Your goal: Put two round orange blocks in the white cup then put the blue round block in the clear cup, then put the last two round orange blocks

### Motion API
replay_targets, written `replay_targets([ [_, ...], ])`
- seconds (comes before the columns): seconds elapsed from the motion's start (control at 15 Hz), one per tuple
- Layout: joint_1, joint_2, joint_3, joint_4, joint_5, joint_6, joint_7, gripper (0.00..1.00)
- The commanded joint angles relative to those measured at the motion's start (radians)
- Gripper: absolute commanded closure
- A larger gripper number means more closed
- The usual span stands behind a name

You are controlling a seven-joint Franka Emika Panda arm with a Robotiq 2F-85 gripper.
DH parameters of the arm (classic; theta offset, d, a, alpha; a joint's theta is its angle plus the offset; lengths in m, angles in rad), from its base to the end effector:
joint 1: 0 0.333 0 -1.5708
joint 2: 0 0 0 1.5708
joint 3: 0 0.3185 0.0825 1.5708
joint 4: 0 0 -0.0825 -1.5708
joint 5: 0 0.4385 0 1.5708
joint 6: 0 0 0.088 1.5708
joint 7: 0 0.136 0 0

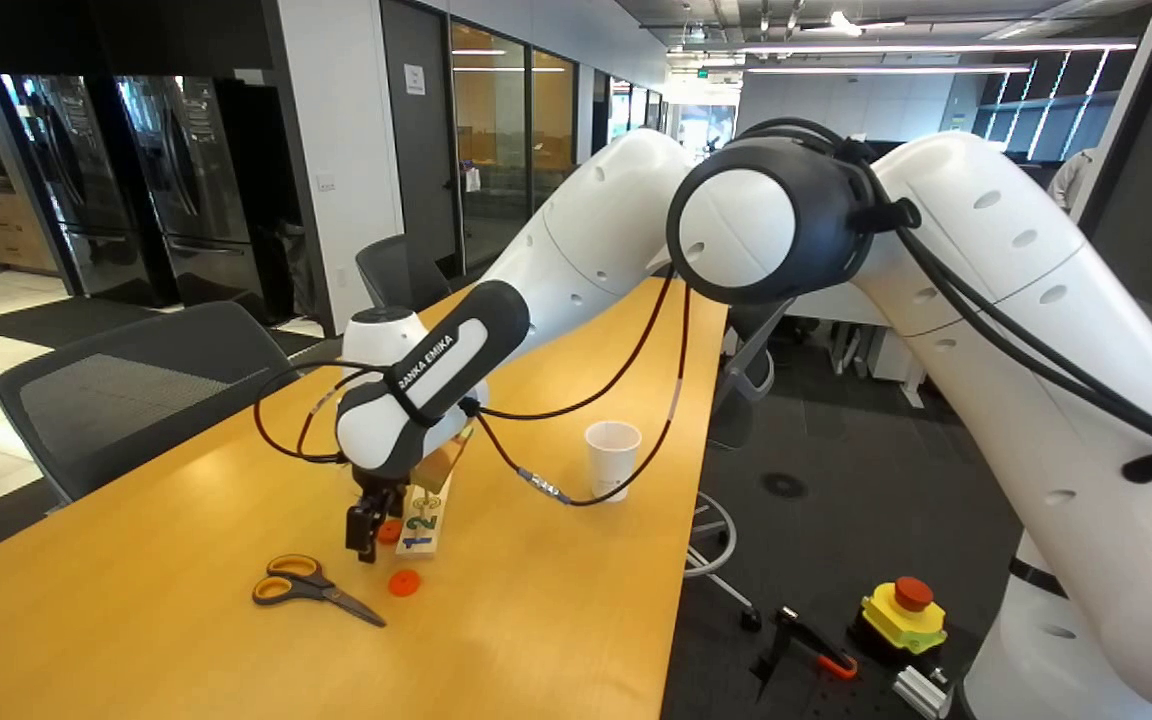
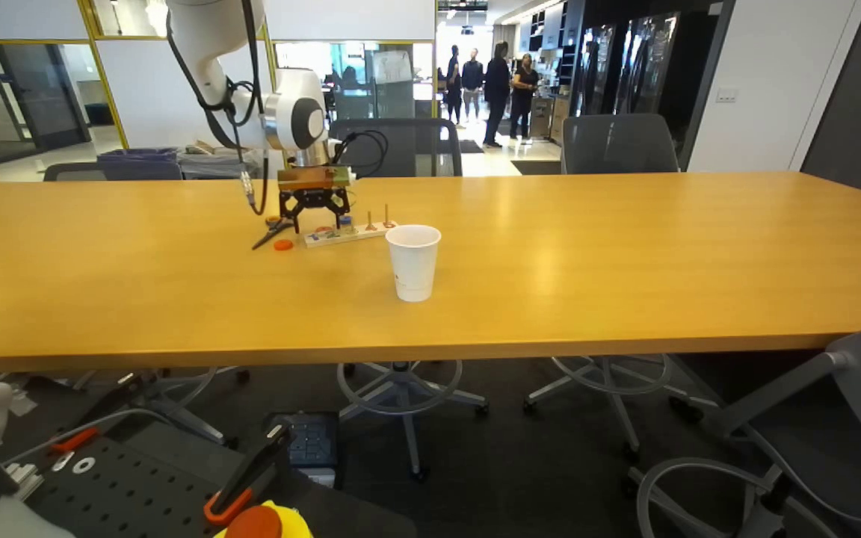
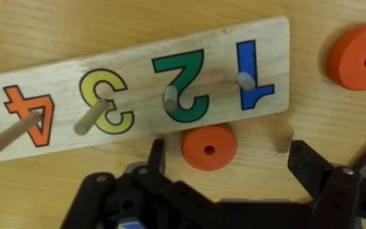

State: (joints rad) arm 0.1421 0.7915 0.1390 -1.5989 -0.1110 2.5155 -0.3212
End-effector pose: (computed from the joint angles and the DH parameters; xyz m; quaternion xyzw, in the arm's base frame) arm 0.7231 0.1983 0.1146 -0.9469 -0.3141 -0.0674 0.0111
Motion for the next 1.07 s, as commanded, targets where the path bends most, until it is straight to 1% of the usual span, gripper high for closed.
replay_targets([
  [0.0,-0.013,0.011,0.012,0.046,-0.020,-0.057,-0.039,0.00],
  [0.27,-0.013,0.008,0.010,0.053,-0.024,-0.096,-0.064,0.00],
  [0.67,-0.014,0.012,0.011,0.061,-0.019,-0.107,-0.074,0.00],
  [0.73,-0.018,0.013,0.015,0.061,-0.016,-0.104,-0.082,0.25],
  [0.8,-0.017,0.013,0.014,0.060,-0.018,-0.102,-0.082,0.26],
  [0.87,-0.016,0.012,0.014,0.060,-0.019,-0.103,-0.082,0.32],
  [0.93,-0.015,0.012,0.012,0.060,-0.020,-0.103,-0.081,0.42],
  [1.0,-0.015,0.012,0.012,0.060,-0.020,-0.103,-0.081,0.50],
])
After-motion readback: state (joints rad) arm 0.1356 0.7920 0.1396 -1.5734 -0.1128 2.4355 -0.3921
